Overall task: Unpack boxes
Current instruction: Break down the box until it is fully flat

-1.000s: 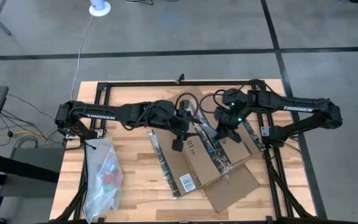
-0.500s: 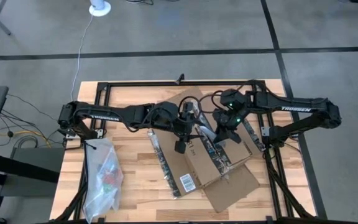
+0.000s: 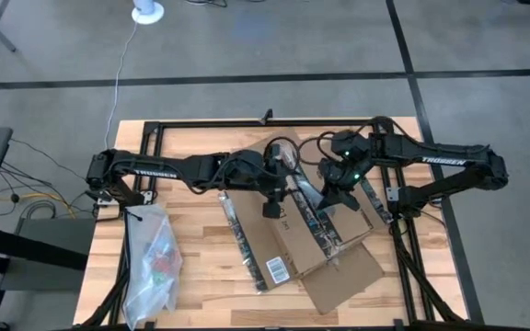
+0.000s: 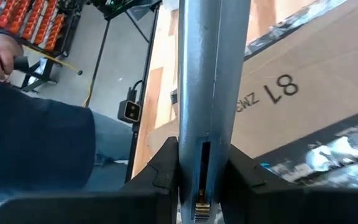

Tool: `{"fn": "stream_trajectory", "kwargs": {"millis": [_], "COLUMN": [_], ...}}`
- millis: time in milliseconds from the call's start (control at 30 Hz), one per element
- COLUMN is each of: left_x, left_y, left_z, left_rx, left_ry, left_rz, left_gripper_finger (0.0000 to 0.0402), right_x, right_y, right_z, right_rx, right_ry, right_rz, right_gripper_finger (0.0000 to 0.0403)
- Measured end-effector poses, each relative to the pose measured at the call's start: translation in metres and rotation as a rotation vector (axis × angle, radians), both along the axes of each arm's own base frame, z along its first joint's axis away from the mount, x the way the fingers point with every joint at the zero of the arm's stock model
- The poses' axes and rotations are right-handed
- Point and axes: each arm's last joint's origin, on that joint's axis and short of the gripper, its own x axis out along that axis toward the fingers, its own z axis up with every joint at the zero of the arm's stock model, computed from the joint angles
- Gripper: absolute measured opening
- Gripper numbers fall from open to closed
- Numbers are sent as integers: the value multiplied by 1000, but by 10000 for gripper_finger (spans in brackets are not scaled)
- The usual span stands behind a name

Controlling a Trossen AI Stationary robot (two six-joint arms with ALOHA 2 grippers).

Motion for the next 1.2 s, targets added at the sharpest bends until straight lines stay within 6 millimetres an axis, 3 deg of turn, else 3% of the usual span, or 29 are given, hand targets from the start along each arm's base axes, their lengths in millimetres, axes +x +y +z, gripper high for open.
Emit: {"fn": "stream_trajectory", "kwargs": {"millis": [400, 633, 900, 1200], "left_x": [-2, 0, -2, -1], "left_y": [13, 12, 7, 6], "left_z": [0, 9, 9, 14], "left_rx": [-367, -428, -512, -528], "left_ry": [-94, -196, -169, -206], "left_rz": [276, 261, 204, 183], "left_gripper_finger": [173, 172, 172, 172], "right_x": [3, 1, -10, -22], "right_y": [-16, -18, -18, -17], "right_z": [21, 25, 30, 39], "right_rx": [-257, -383, -471, -467], "right_ry": [-239, -283, -299, -340], "right_rz": [-196, -218, -225, -235], "right_gripper_finger": [55, 55, 55, 55]}}
